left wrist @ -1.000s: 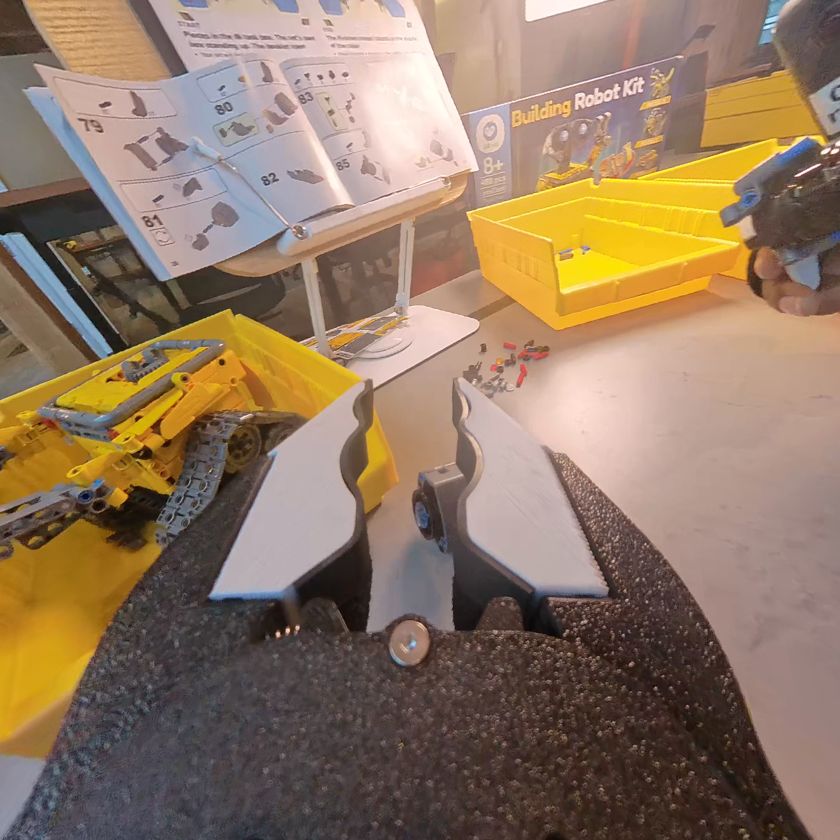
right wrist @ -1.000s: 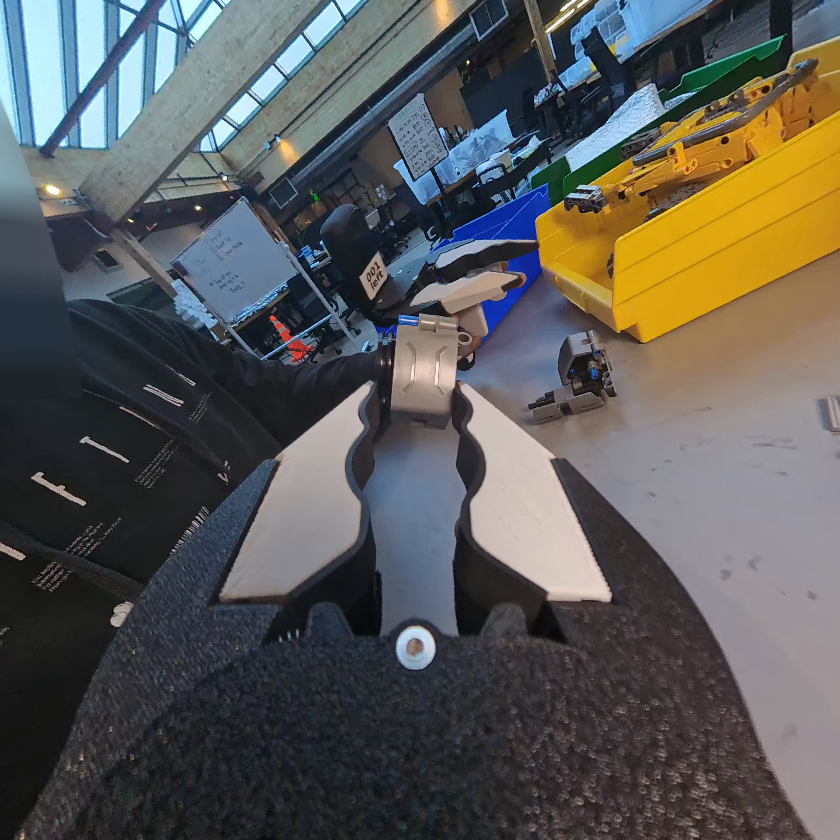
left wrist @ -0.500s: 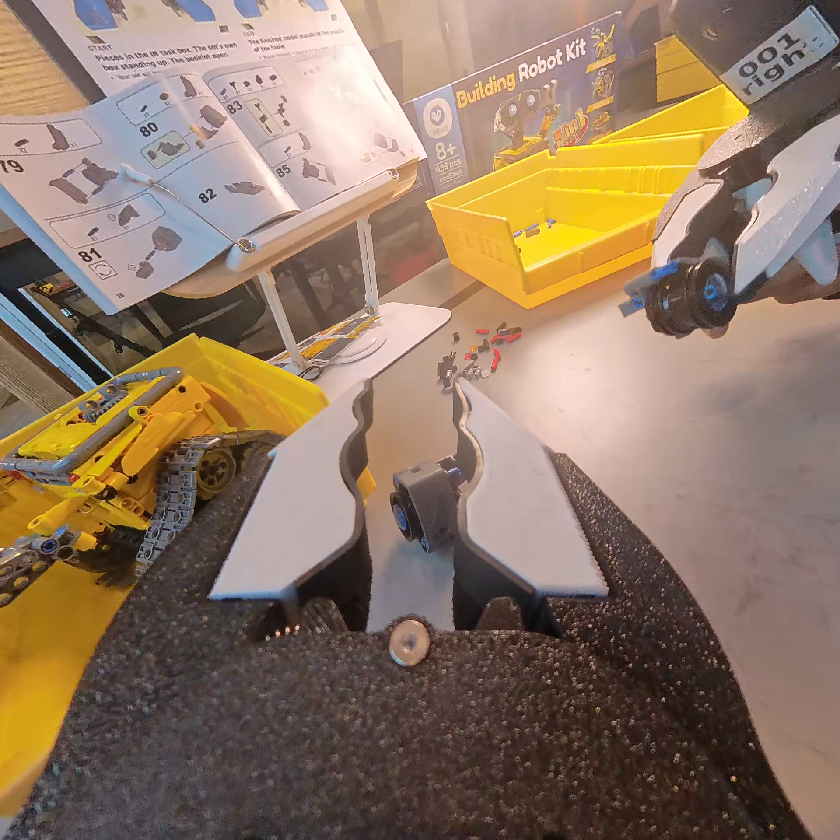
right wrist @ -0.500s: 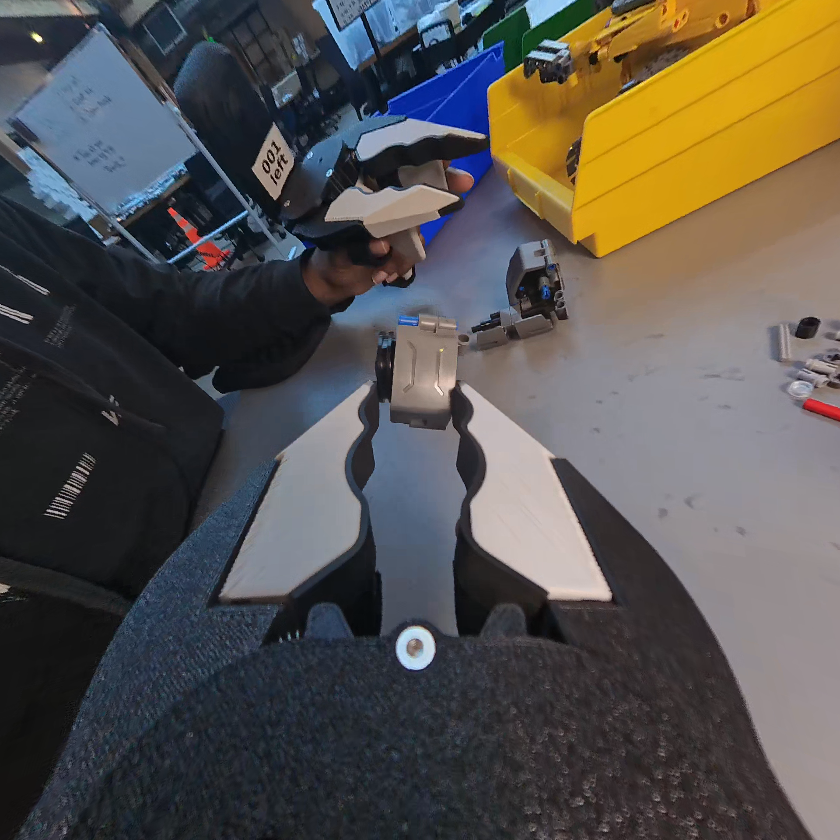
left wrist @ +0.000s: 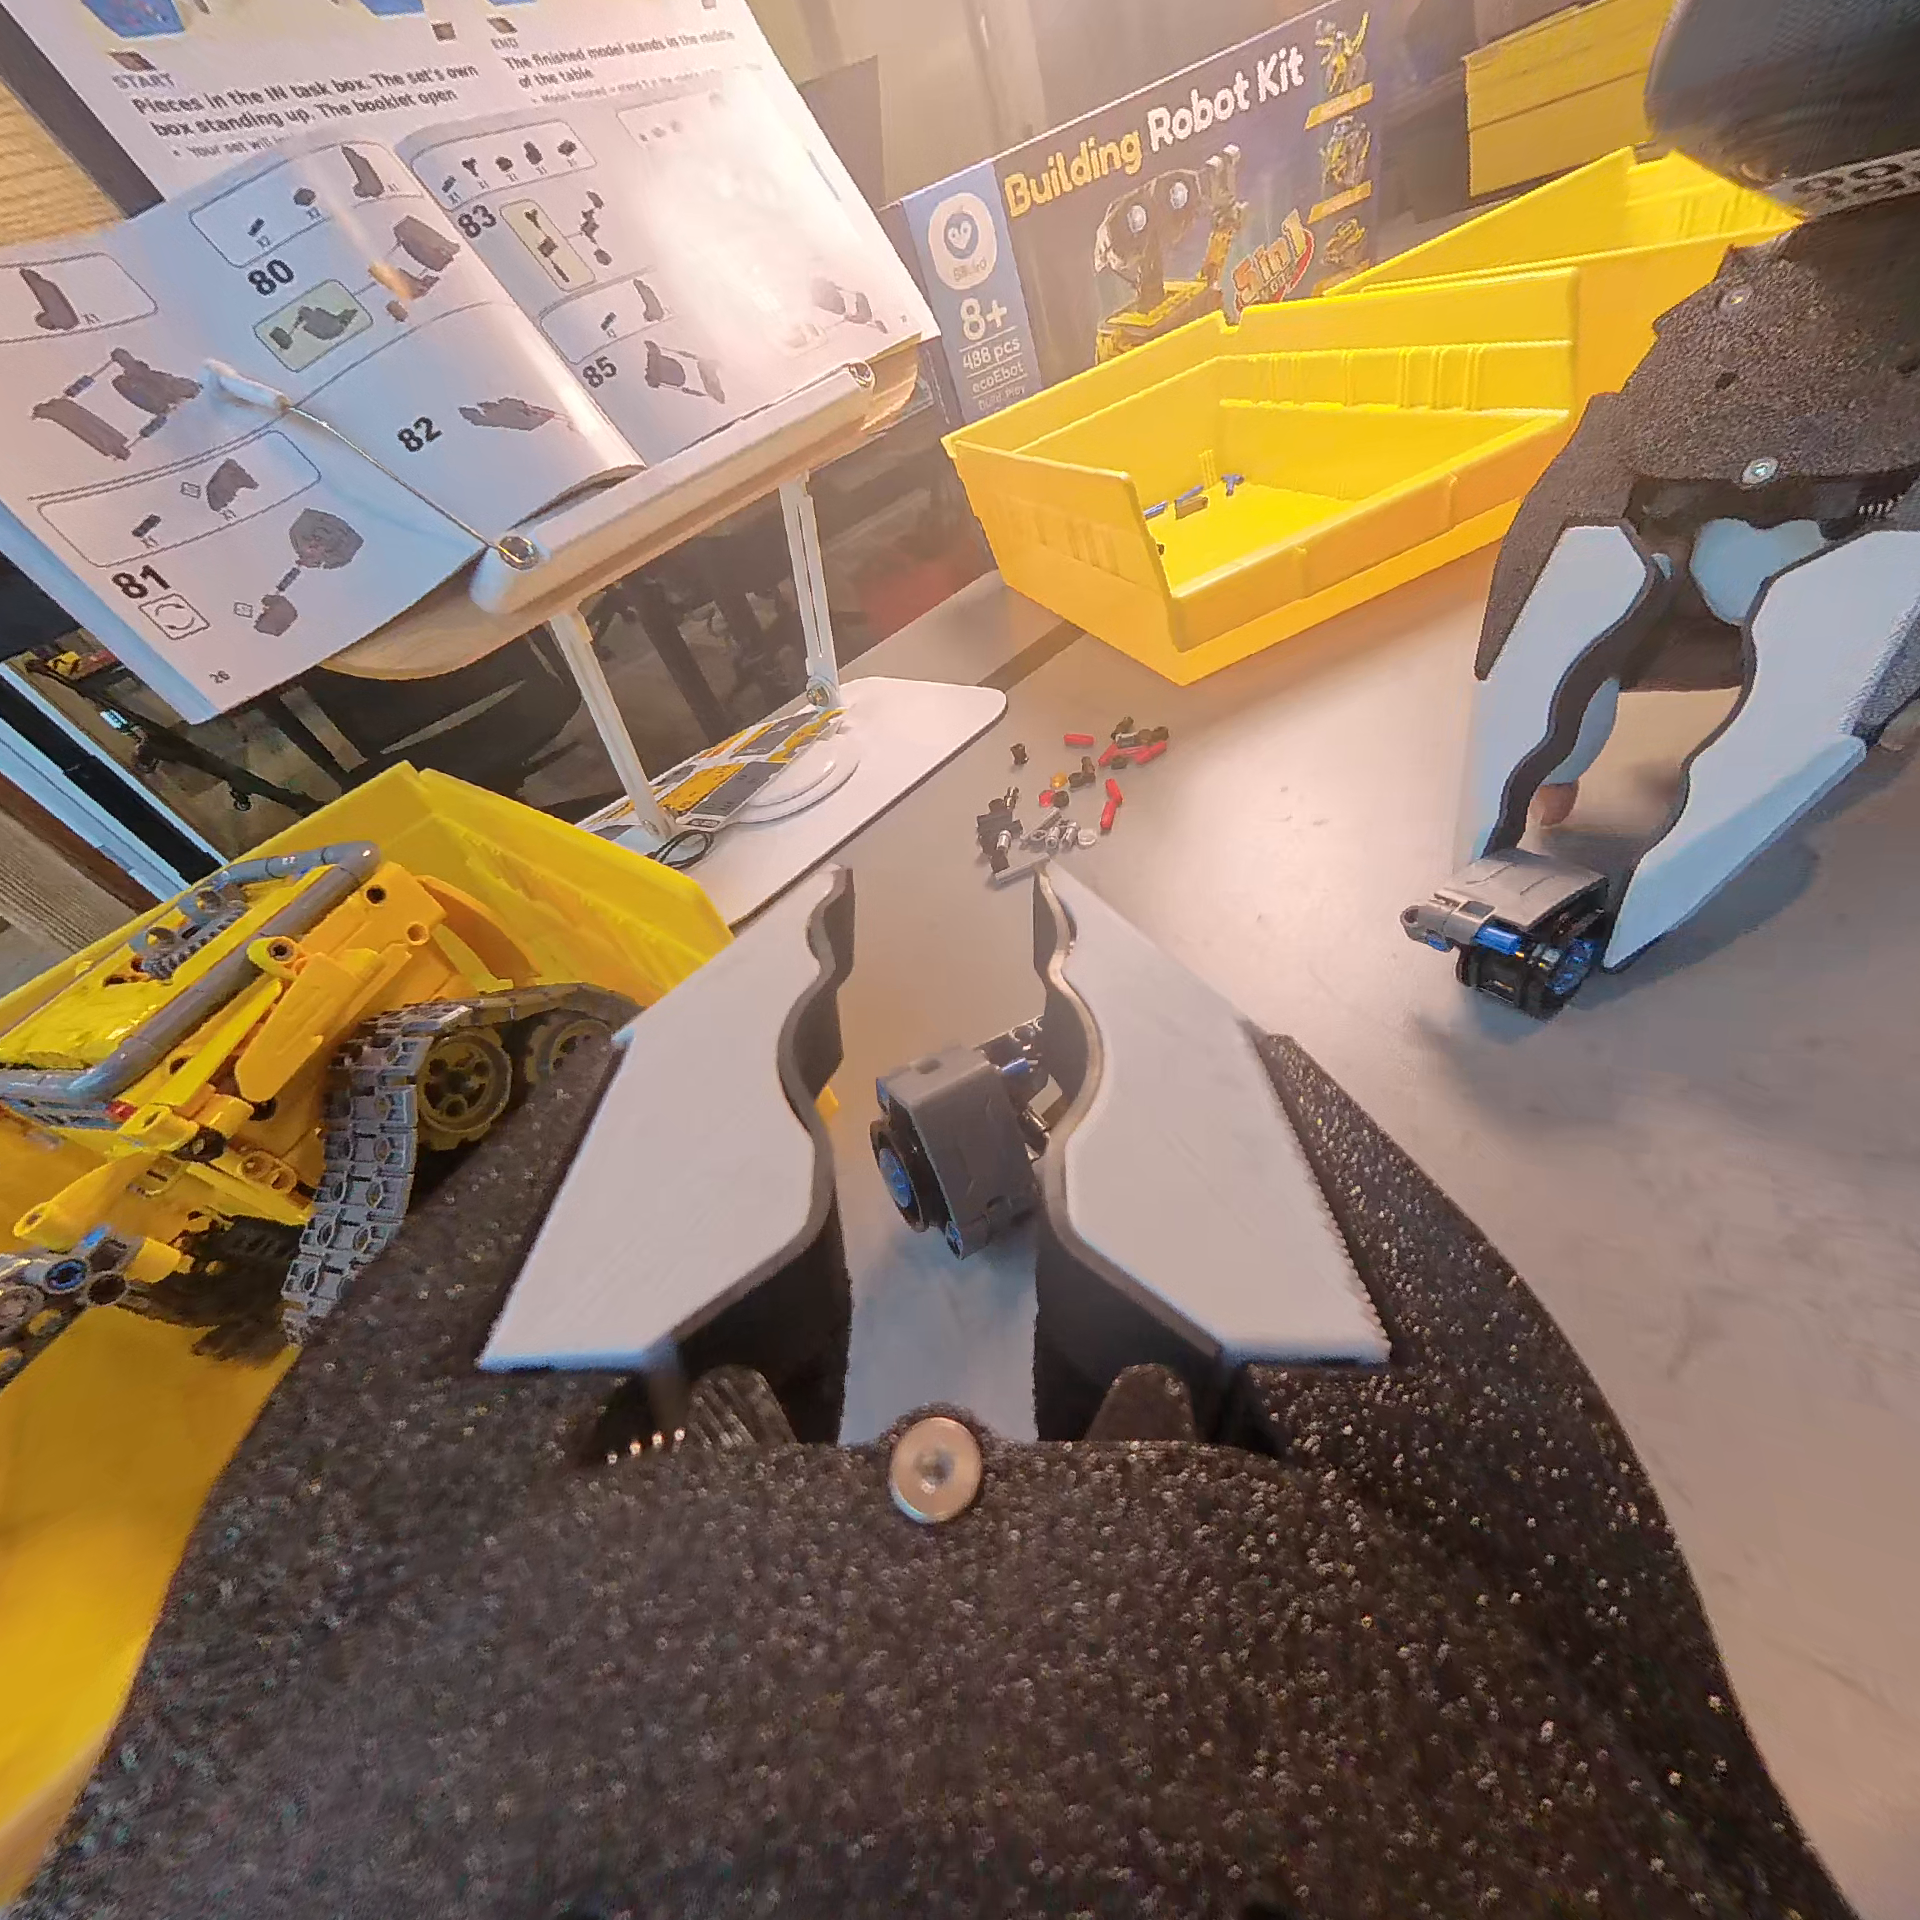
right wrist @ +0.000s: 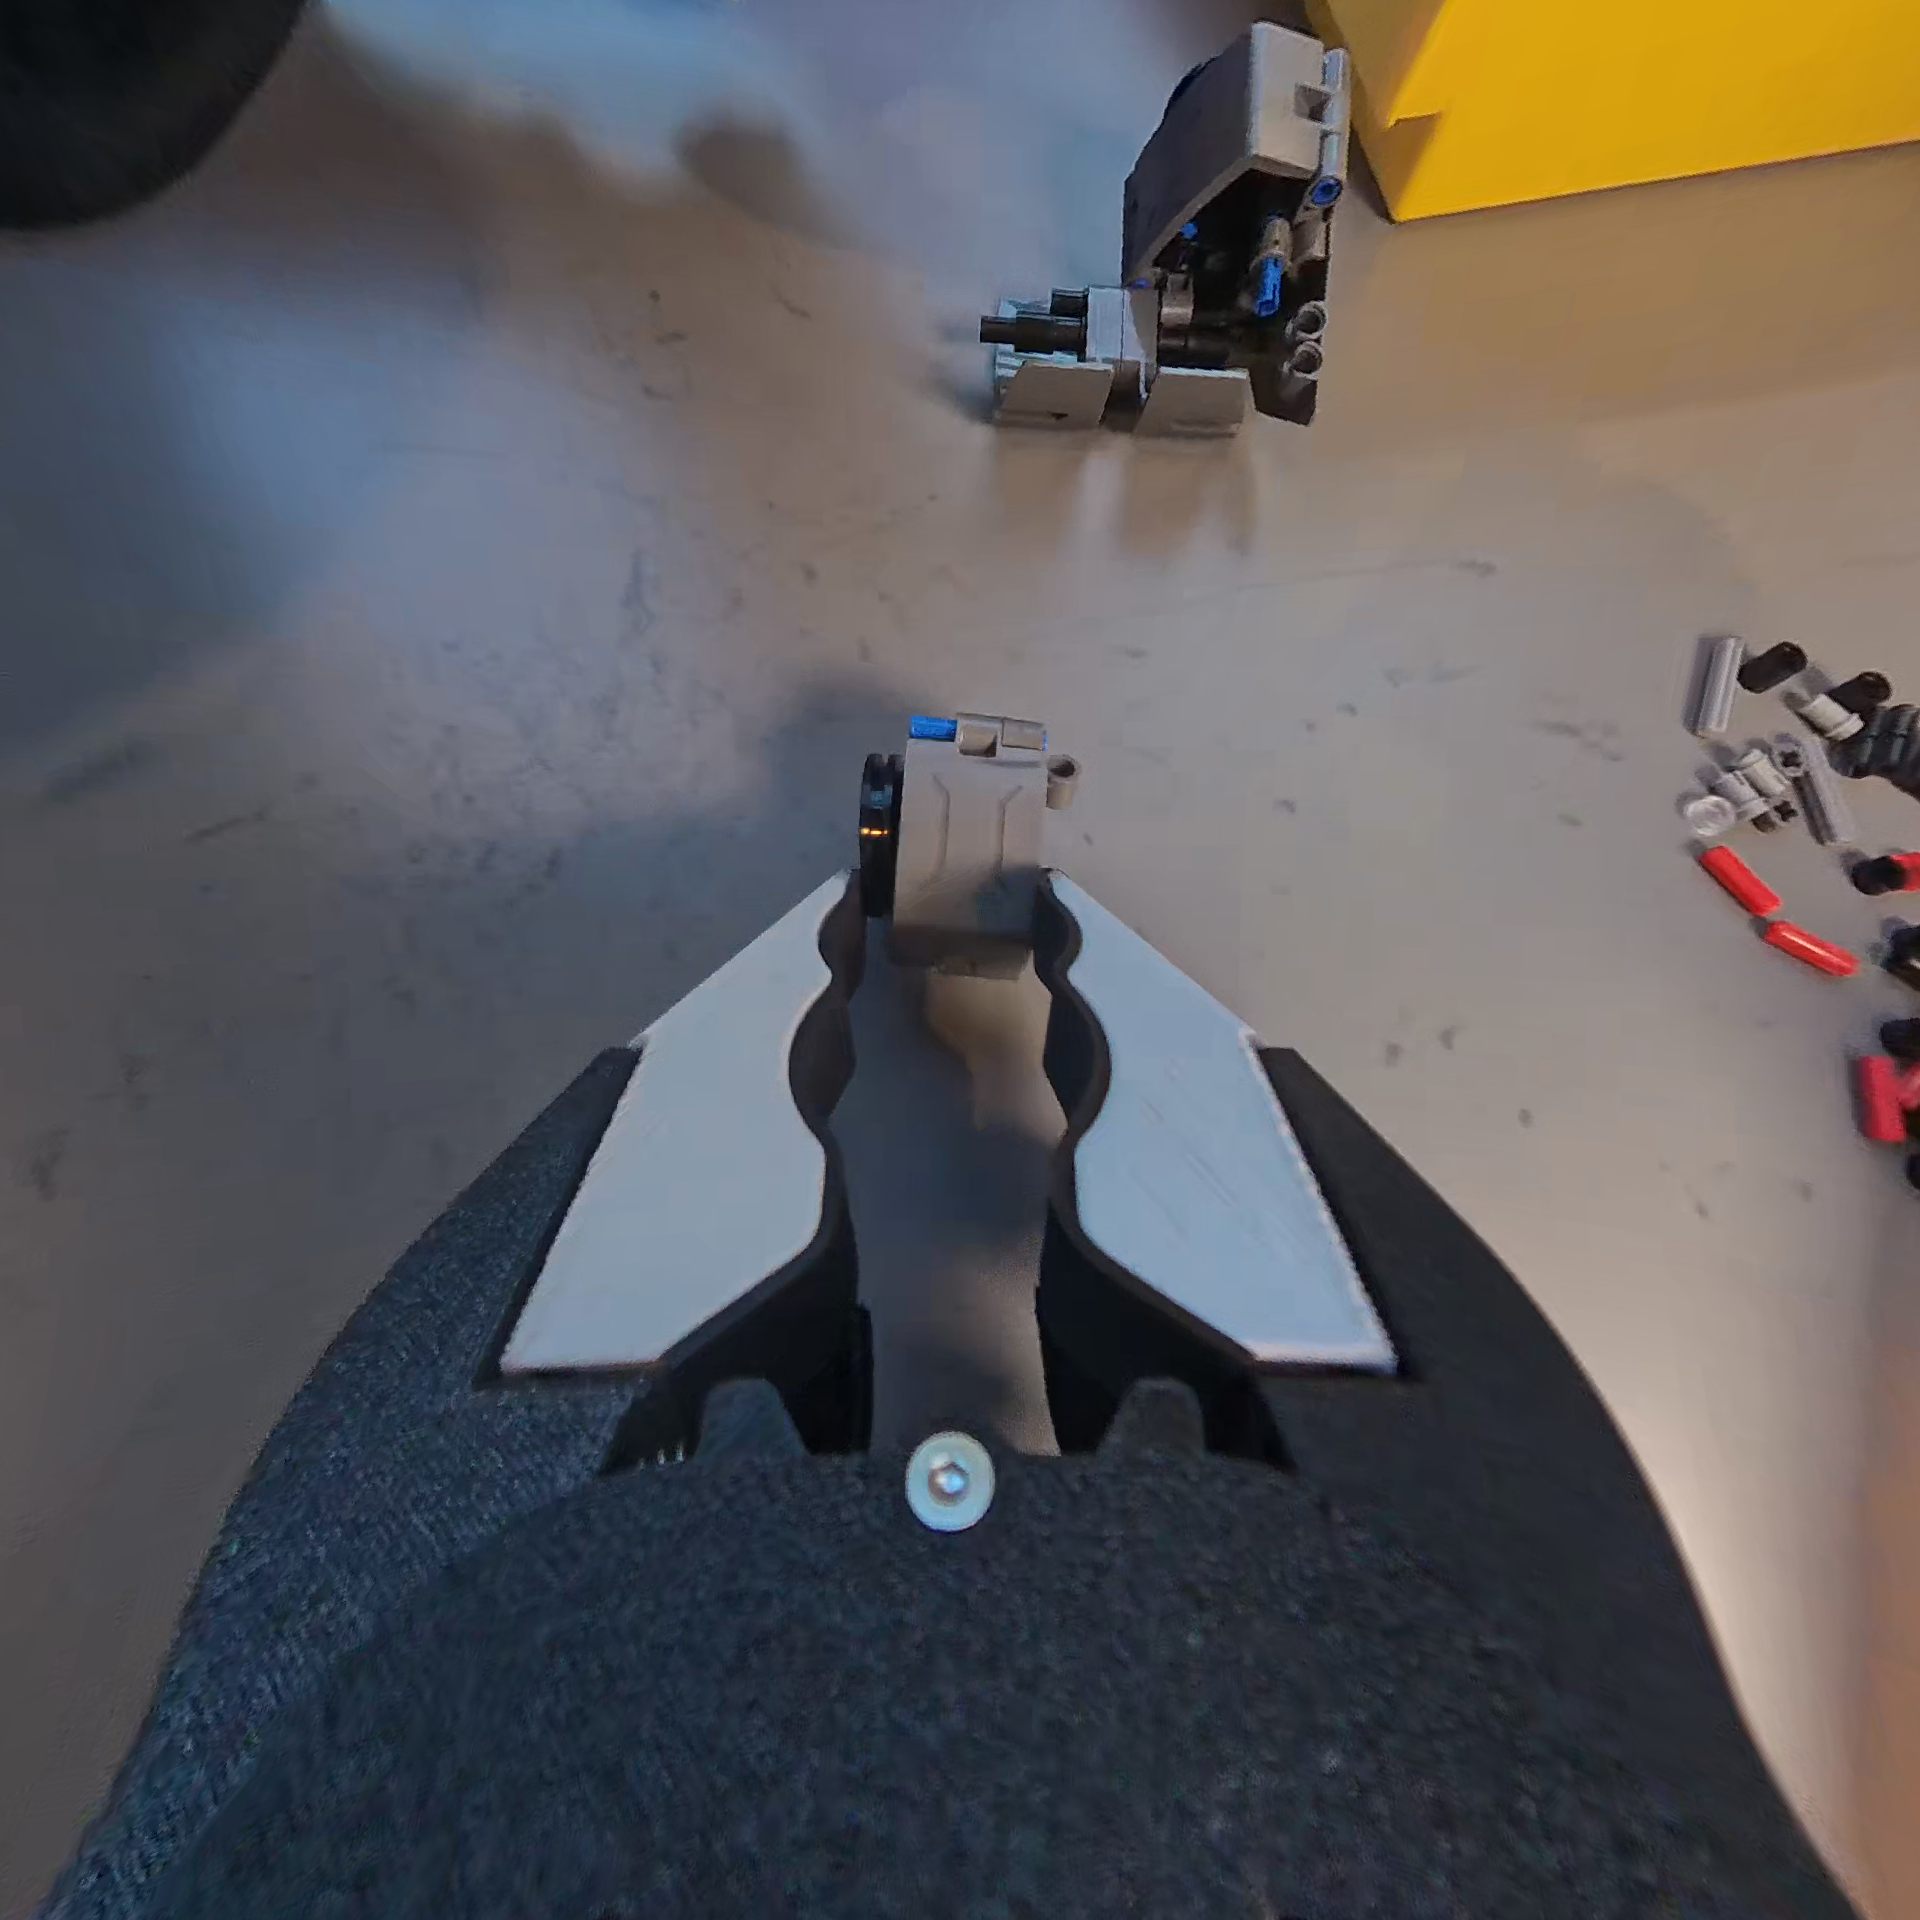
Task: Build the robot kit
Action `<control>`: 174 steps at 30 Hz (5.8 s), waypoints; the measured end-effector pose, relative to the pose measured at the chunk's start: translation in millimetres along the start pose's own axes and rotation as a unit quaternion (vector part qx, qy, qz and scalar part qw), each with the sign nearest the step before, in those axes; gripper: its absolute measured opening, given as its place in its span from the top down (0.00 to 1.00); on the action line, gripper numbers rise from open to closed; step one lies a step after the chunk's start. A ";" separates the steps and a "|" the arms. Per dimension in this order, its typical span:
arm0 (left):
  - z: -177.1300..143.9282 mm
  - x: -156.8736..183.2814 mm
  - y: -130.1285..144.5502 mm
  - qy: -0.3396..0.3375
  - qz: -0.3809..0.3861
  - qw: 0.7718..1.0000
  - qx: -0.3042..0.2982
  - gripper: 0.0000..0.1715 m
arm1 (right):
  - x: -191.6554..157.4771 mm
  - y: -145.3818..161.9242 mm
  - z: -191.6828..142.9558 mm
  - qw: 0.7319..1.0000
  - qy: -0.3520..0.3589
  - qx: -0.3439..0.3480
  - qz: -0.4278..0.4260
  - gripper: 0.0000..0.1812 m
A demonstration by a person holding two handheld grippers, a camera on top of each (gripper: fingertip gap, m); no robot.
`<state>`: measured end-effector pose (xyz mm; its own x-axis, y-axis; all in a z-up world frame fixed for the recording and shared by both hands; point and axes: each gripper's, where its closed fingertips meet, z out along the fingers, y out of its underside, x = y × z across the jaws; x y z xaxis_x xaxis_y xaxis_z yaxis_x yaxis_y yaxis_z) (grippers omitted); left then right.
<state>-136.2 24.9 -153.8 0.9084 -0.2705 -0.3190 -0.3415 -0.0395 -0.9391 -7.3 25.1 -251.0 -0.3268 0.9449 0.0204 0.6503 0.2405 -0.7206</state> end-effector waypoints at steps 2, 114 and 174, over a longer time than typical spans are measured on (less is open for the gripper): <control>0.3 0.3 -0.1 0.000 0.000 1.000 0.000 0.81 | 1.2 1.9 0.6 1.000 0.009 -0.008 -0.012 0.83; -2.5 -39.4 17.9 -0.060 -0.089 0.994 -0.011 0.80 | 317.5 -278.7 -76.1 0.862 0.416 0.289 -0.007 1.00; -0.3 -28.0 11.6 -0.039 -0.086 0.995 -0.006 0.81 | 195.5 -11.3 28.7 0.962 0.182 -0.092 0.183 0.97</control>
<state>-165.6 31.8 -155.8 0.9698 -0.1821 -0.1624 -0.1811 -0.0912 -0.9792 -98.2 200.7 -258.7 0.1877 0.9807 0.0537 0.7976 -0.1203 -0.5911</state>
